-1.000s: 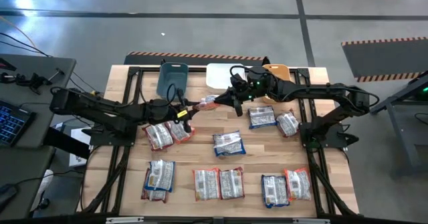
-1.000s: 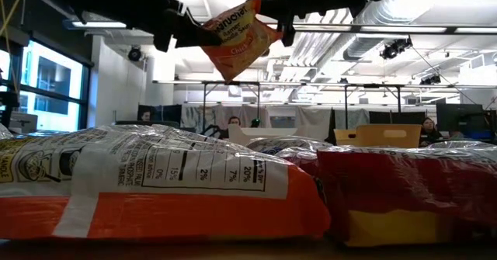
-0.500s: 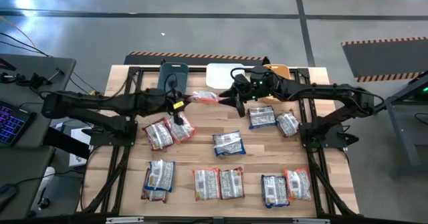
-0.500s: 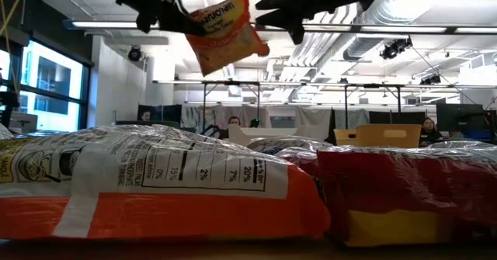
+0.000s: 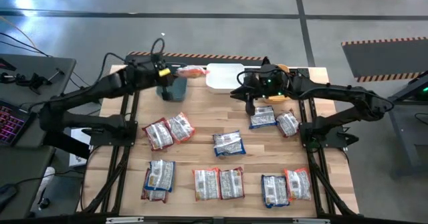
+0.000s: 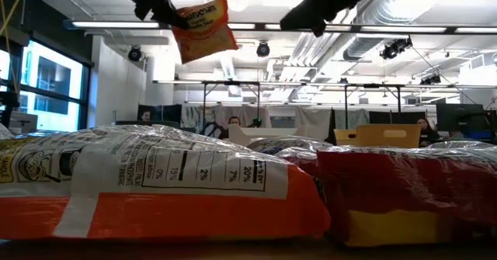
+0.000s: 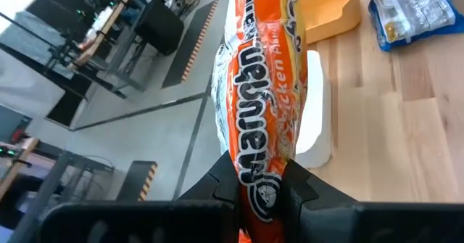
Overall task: Sort Maruchan noodles
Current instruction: Put the top right orange noodle pack into the blue bin, then put the top blue noodle pack into the white bin
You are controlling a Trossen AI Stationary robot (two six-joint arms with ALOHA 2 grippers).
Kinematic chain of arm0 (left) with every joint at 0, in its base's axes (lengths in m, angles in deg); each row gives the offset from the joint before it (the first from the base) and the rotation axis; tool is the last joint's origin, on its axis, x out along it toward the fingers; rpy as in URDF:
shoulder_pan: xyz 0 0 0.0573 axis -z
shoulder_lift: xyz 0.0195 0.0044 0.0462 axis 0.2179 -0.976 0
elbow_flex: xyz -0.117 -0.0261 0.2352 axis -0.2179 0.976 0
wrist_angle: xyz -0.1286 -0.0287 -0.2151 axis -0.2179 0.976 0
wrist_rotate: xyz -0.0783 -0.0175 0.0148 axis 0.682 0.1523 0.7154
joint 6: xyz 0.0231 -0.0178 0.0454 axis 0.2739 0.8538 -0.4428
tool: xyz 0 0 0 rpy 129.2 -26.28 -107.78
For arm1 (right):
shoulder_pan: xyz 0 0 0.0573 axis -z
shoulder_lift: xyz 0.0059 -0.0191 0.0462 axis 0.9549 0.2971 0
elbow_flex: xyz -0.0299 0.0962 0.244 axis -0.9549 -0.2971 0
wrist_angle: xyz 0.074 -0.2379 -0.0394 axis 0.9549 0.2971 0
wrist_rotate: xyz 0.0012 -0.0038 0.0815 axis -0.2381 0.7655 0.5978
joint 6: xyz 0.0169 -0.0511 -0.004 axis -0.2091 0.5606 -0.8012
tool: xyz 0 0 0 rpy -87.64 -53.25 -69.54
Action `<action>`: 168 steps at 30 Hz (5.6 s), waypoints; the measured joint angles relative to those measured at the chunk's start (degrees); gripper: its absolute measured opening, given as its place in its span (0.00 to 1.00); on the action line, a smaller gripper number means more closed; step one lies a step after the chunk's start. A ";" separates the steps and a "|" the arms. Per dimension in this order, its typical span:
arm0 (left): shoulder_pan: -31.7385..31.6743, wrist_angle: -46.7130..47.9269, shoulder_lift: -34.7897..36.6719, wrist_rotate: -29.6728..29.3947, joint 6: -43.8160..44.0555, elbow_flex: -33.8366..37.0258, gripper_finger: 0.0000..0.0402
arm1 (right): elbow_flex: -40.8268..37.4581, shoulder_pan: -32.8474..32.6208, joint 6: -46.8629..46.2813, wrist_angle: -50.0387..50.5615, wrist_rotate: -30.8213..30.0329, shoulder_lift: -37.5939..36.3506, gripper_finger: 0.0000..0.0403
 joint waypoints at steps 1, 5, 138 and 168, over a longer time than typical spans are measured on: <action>-1.83 0.57 -0.09 1.78 -0.11 -0.23 0.07 | -0.55 0.00 1.14 -0.33 -0.96 0.06 0.04; -8.73 4.16 -0.94 7.21 -1.78 -0.40 0.07 | -3.51 -0.02 2.57 -3.15 -3.17 0.12 0.03; -33.24 23.71 -42.51 13.11 -14.49 -25.51 0.30 | -8.84 0.31 4.49 -6.86 2.06 0.17 0.00; -28.75 19.02 -41.61 11.38 -6.88 -20.24 0.00 | -8.84 0.31 6.44 -6.88 0.67 0.17 0.00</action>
